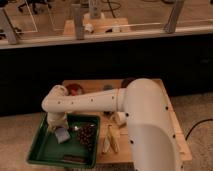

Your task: Wipe tray with sponge

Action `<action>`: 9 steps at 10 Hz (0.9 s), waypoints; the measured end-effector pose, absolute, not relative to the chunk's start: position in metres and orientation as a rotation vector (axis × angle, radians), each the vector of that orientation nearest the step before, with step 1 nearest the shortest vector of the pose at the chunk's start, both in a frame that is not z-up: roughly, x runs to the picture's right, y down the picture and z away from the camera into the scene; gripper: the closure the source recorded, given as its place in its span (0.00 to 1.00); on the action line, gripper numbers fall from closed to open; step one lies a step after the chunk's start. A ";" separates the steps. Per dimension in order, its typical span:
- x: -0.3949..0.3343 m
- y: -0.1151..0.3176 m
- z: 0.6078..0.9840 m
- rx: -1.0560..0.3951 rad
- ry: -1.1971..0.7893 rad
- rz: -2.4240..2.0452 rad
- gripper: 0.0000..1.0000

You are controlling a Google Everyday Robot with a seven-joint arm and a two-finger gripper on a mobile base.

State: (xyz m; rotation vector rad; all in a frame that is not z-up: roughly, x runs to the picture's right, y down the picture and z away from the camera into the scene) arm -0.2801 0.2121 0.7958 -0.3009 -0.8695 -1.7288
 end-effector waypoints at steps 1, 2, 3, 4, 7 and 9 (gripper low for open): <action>-0.287 0.211 0.796 -0.305 -0.869 -1.742 1.00; -0.295 0.212 0.797 -0.312 -0.873 -1.753 1.00; -0.302 0.220 0.797 -0.324 -0.885 -1.763 1.00; -0.305 0.229 0.795 -0.338 -0.897 -1.772 1.00; -0.314 0.252 0.779 -0.364 -0.933 -1.783 1.00; -0.317 0.265 0.766 -0.381 -0.945 -1.796 1.00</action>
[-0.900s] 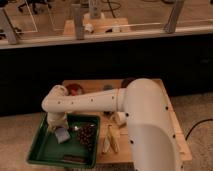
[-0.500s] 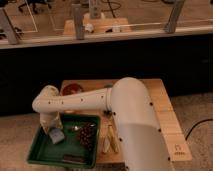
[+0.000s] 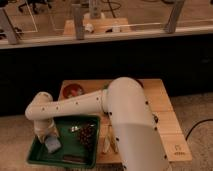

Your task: Wipe tray with sponge

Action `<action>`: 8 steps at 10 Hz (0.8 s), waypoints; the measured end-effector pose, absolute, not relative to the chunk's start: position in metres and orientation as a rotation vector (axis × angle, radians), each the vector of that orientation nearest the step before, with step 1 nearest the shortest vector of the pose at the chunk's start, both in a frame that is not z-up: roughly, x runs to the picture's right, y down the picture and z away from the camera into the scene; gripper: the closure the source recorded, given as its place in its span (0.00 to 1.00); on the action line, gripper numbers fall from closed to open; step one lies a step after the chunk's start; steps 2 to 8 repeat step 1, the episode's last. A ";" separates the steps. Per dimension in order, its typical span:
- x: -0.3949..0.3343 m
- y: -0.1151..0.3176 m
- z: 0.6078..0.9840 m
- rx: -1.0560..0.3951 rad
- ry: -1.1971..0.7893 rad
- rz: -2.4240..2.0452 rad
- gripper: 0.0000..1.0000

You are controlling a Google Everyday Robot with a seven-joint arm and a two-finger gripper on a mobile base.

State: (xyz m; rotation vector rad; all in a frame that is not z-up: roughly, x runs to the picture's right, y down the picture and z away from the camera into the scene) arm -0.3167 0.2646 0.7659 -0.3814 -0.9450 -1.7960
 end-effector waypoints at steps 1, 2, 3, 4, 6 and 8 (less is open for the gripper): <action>-0.314 0.268 0.763 -0.394 -0.949 -1.794 1.00; -0.314 0.268 0.763 -0.394 -0.949 -1.794 1.00; -0.314 0.268 0.763 -0.394 -0.949 -1.794 1.00; -0.314 0.268 0.763 -0.394 -0.949 -1.794 1.00; -0.314 0.268 0.763 -0.394 -0.949 -1.794 1.00; -0.314 0.268 0.763 -0.394 -0.949 -1.794 1.00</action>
